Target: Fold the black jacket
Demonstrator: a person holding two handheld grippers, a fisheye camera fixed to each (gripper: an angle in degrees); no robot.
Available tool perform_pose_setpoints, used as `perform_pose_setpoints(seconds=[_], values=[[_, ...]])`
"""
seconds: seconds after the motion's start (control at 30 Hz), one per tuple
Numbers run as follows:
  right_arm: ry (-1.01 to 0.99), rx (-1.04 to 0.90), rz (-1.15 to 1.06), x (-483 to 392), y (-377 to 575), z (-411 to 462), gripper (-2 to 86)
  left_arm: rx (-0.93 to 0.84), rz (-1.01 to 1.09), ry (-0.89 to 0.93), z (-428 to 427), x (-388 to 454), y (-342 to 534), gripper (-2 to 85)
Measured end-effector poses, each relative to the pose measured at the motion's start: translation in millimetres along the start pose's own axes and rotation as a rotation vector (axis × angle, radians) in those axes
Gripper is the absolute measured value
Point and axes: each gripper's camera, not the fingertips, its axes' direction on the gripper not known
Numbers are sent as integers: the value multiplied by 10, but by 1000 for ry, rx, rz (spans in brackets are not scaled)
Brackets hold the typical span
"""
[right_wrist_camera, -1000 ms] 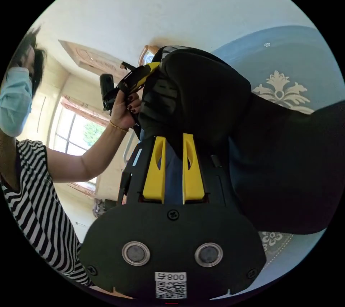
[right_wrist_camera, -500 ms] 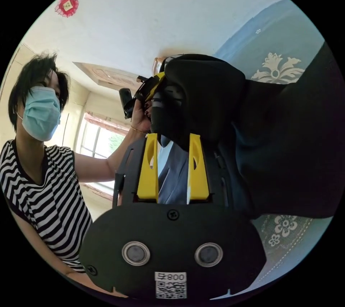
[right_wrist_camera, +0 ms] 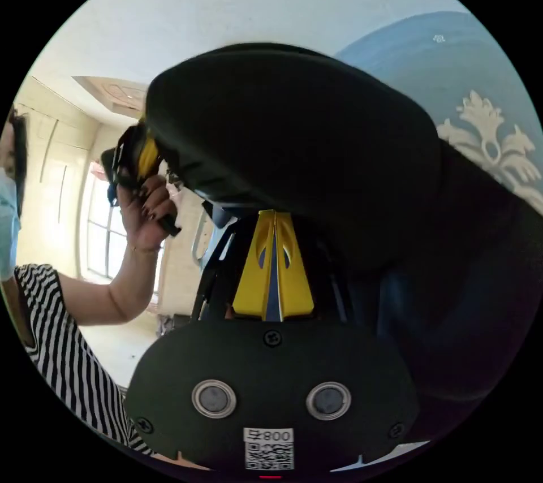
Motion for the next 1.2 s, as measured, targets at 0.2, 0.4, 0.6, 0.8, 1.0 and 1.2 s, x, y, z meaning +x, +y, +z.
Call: perform_pose_setpoints(seconds=[0.2, 0.4, 0.6, 0.8, 1.0, 1.2], values=[[136, 88, -69, -141, -210, -10, 0, 20, -20, 54, -302, 7, 449, 17], [-36, -143, 61, -38, 362, 65, 1, -92, -175, 19, -298, -193, 1190, 20], [-164, -108, 83, -263, 732, -393, 3, -227, -185, -30, -215, -273, 1508, 24], [-13, 143, -68, -577, 334, -783, 24, -260, -252, -73, -400, -480, 1654, 28], [8, 100, 47, -462, 318, -328, 44, -156, -359, -106, -776, -668, 1730, 27], [35, -153, -19, -967, 566, 473, 40, -67, -303, -92, -840, -668, 1501, 14]])
